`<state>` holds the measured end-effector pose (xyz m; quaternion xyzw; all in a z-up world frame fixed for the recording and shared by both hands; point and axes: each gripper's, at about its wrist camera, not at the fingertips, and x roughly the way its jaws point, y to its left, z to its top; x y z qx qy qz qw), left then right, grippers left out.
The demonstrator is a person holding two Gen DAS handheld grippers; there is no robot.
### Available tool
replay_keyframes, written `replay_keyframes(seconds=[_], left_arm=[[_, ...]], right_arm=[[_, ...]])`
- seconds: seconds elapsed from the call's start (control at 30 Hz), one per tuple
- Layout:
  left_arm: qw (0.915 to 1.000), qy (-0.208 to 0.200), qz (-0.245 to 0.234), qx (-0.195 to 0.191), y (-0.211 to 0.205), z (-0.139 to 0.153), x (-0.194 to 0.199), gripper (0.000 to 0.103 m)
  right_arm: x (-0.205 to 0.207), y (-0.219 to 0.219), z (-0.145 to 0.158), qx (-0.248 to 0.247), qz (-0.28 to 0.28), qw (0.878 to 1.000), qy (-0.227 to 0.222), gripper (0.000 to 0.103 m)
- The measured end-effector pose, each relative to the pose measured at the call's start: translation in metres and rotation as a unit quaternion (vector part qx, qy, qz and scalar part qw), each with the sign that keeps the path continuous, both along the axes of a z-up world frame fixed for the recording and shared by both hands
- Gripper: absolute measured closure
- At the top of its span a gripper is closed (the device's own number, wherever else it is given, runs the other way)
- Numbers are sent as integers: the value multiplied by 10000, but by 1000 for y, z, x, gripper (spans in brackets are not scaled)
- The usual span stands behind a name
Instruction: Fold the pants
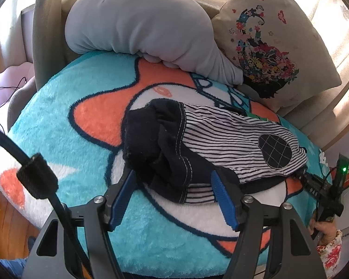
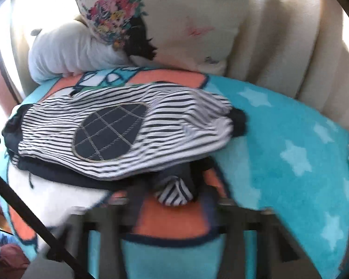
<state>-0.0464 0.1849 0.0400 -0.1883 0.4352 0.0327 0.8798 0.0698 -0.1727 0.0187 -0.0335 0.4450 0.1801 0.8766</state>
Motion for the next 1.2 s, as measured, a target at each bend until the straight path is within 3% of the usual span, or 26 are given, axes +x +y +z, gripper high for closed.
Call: replay_keyframes(seconds=[0.23, 0.4, 0.47, 0.5, 0.6, 0.67, 0.83, 0.93, 1.13, 1.2], left_arm=[[9995, -82, 270, -110, 18, 5, -8, 36], [9992, -50, 173, -356, 20, 1, -6, 35], [9987, -11, 29, -502, 14, -2, -2, 34], [9983, 11, -45, -577, 10, -3, 1, 34], [9943, 101, -334, -1012, -2, -10, 12, 32], [9897, 218, -485, -1332, -10, -17, 21, 32], [9871, 400, -471, -1475, -19, -24, 32, 32], [9846, 345, -414, -1666, -16, -20, 25, 32], [9812, 157, -205, -1912, -3, -8, 8, 32], [9797, 101, -201, -1990, -3, -5, 3, 32]], right_arm=[[-24, -27, 45, -259, -602, 9963, -549, 92], [-37, -65, 32, -228, -1196, 9924, -190, 92], [-46, -75, 28, 112, -1244, 9922, -46, 92], [-49, -76, 30, 302, -1173, 9926, -22, 88], [-59, -63, 39, 931, -812, 9923, -28, 52], [-57, -48, 41, 1482, -500, 9877, 83, 50], [-44, -10, 28, 2666, 122, 9607, 762, 49], [-33, 20, 9, 3430, 503, 9268, 1443, 48], [-20, 69, -17, 3841, 599, 8969, 2107, 48], [-14, 78, -22, 3753, 466, 8980, 2247, 48]])
